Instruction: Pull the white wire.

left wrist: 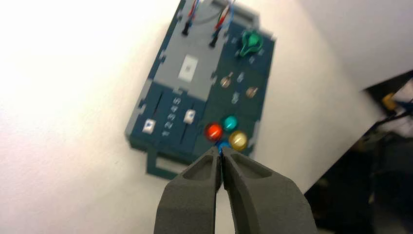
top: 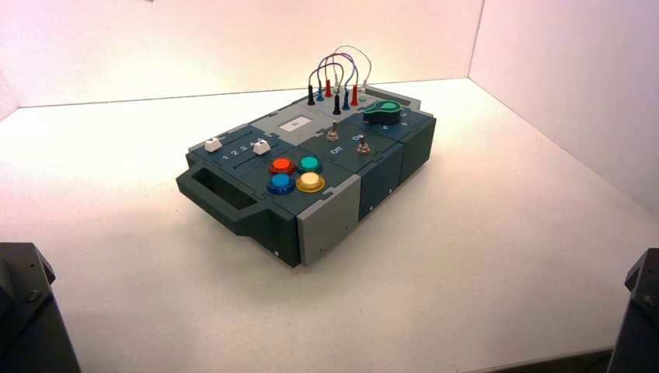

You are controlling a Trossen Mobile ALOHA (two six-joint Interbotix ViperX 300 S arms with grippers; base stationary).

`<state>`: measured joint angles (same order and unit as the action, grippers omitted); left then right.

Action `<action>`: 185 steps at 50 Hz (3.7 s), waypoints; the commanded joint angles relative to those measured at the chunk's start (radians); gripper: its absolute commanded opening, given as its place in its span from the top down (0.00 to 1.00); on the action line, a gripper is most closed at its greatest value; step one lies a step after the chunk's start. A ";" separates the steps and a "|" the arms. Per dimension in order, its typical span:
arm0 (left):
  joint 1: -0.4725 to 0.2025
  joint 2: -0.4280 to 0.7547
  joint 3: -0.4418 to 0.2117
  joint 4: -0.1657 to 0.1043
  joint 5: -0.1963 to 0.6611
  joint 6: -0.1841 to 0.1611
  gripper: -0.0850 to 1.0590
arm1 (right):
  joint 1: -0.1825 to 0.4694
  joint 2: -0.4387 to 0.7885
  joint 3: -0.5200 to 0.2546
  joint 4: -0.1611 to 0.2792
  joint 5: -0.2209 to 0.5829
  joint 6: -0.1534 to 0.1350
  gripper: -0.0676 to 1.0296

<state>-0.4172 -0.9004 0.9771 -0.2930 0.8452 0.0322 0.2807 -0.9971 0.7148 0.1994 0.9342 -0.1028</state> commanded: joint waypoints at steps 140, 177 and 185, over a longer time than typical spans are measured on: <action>0.247 1.006 -0.212 0.106 -0.011 0.109 0.95 | 0.003 0.130 -0.146 0.005 -0.041 -0.017 0.63; 0.307 1.138 -0.397 0.118 -0.002 0.106 0.95 | 0.086 0.430 -0.147 0.006 -0.091 -0.012 0.88; 0.307 1.157 -0.411 0.120 -0.002 0.110 0.95 | 0.084 0.505 -0.138 0.006 -0.143 -0.002 0.96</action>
<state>-0.1289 0.2347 0.5906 -0.1810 0.8621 0.1365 0.3620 -0.5246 0.6013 0.2025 0.8268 -0.1104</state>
